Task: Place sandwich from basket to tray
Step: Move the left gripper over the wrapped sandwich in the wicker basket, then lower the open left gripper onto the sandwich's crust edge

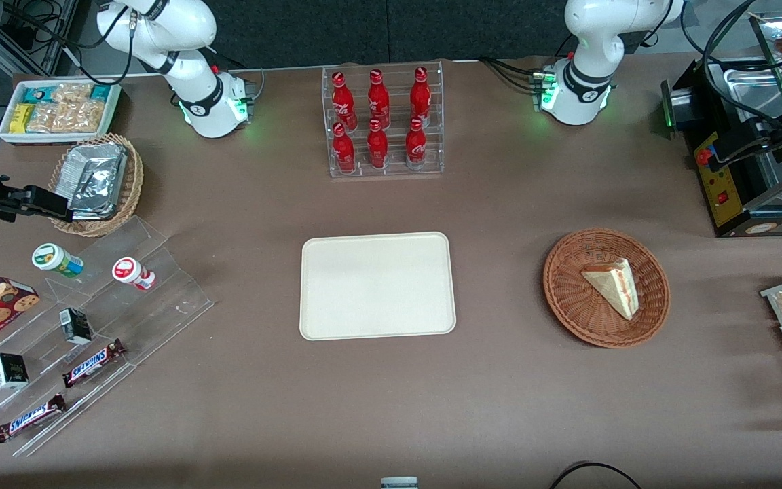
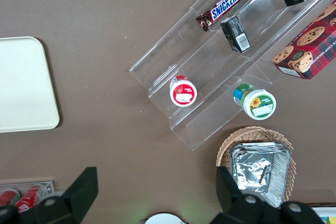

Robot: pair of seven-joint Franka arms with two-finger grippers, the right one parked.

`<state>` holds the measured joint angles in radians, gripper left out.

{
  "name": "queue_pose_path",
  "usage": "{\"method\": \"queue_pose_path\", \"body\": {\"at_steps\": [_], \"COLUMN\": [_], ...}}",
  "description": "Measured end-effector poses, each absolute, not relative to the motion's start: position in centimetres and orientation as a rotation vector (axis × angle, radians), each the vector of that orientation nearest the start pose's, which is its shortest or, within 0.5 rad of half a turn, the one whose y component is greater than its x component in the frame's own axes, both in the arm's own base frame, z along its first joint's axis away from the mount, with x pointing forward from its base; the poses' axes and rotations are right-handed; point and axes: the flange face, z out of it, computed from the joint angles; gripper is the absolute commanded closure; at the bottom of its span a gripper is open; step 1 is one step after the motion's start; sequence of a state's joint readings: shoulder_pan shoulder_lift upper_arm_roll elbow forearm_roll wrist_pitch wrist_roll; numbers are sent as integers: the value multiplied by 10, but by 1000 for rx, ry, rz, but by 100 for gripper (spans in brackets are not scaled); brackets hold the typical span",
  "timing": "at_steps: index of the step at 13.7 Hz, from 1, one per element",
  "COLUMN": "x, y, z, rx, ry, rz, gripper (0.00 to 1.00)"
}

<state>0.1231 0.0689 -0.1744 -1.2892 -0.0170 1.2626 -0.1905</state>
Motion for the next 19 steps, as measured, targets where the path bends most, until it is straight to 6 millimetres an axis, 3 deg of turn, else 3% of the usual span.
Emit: {"method": "queue_pose_path", "body": {"at_steps": [4, 7, 13, 17, 19], "x": [541, 559, 591, 583, 576], "y": [-26, -26, -37, -46, -49], "z": [686, 657, 518, 431, 397], "rx": [-3144, -3113, -2912, -2830, -2821], "ry": [-226, -469, -1174, -1395, -1448], "rz": [160, 158, 126, 75, 34], "gripper": [0, 0, 0, 0, 0]}}
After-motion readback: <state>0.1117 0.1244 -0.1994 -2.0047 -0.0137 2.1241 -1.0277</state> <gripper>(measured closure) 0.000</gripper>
